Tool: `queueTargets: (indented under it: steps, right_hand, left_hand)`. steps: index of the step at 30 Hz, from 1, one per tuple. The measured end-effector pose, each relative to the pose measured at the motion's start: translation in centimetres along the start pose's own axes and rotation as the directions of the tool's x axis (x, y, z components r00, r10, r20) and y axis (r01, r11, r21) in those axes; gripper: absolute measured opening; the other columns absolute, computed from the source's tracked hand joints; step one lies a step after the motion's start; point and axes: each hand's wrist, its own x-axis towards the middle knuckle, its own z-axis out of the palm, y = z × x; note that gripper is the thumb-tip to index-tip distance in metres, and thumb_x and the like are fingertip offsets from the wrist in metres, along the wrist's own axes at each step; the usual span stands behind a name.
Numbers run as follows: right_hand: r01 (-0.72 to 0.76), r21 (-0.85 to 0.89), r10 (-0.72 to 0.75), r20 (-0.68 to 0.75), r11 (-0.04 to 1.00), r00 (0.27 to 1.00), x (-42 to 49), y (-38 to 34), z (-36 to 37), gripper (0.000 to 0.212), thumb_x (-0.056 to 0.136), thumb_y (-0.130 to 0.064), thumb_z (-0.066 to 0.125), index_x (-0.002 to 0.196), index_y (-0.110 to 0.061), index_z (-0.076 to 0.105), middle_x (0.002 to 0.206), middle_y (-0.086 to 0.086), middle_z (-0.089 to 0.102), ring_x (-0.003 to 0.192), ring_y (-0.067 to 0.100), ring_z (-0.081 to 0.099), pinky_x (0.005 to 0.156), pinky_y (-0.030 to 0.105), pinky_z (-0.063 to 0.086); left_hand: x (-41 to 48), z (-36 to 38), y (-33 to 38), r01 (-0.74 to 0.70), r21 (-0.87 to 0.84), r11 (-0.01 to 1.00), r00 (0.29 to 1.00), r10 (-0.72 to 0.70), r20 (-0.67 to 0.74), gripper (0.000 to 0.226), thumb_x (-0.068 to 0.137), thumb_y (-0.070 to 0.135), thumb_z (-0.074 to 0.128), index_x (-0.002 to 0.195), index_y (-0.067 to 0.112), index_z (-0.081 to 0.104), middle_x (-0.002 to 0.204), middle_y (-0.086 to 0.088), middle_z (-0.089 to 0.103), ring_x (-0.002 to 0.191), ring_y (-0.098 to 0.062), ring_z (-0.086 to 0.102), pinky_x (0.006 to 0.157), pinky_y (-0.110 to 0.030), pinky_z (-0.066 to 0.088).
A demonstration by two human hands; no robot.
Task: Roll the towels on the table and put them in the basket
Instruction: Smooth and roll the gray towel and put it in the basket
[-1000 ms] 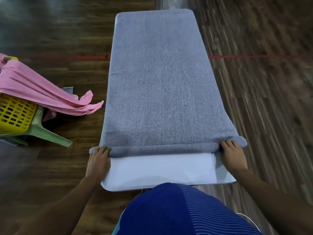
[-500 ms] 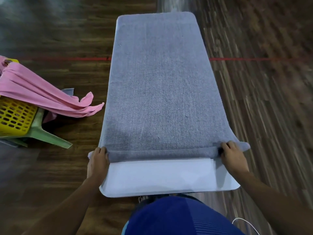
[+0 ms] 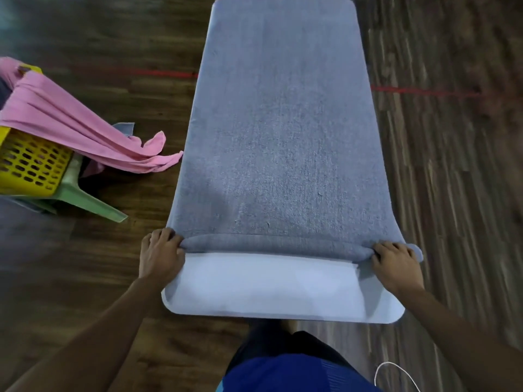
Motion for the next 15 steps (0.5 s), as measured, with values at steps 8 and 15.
queueTargets:
  steps: [8, 15]
  right_hand:
    - [-0.156, 0.012, 0.157, -0.049, 0.988, 0.986, 0.5, -0.7, -0.7, 0.022, 0.079, -0.011, 0.066, 0.099, -0.005, 0.059, 0.093, 0.02, 0.057, 0.088, 0.041, 0.053, 0.078, 0.052, 0.039]
    - [-0.093, 0.193, 0.1, -0.03, 0.977, 0.994, 0.0, -2.0, -0.4, 0.028, 0.069, 0.007, 0.068, 0.095, 0.004, 0.058, 0.097, 0.022, 0.055, 0.09, 0.042, 0.052, 0.072, 0.053, 0.047]
  left_hand:
    - [1.7, -0.7, -0.6, 0.081, -0.057, 0.995, 0.996, -0.082, -0.016, 0.019, 0.088, 0.022, 0.062, 0.104, 0.012, 0.062, 0.105, -0.015, 0.057, 0.1, -0.036, 0.051, 0.086, -0.051, 0.042]
    - [0.7, 0.1, -0.4, 0.015, -0.2, 0.98, 0.999, -0.023, -0.038, 0.038, 0.076, -0.002, 0.066, 0.114, 0.0, 0.061, 0.111, -0.018, 0.059, 0.102, -0.037, 0.052, 0.084, -0.05, 0.049]
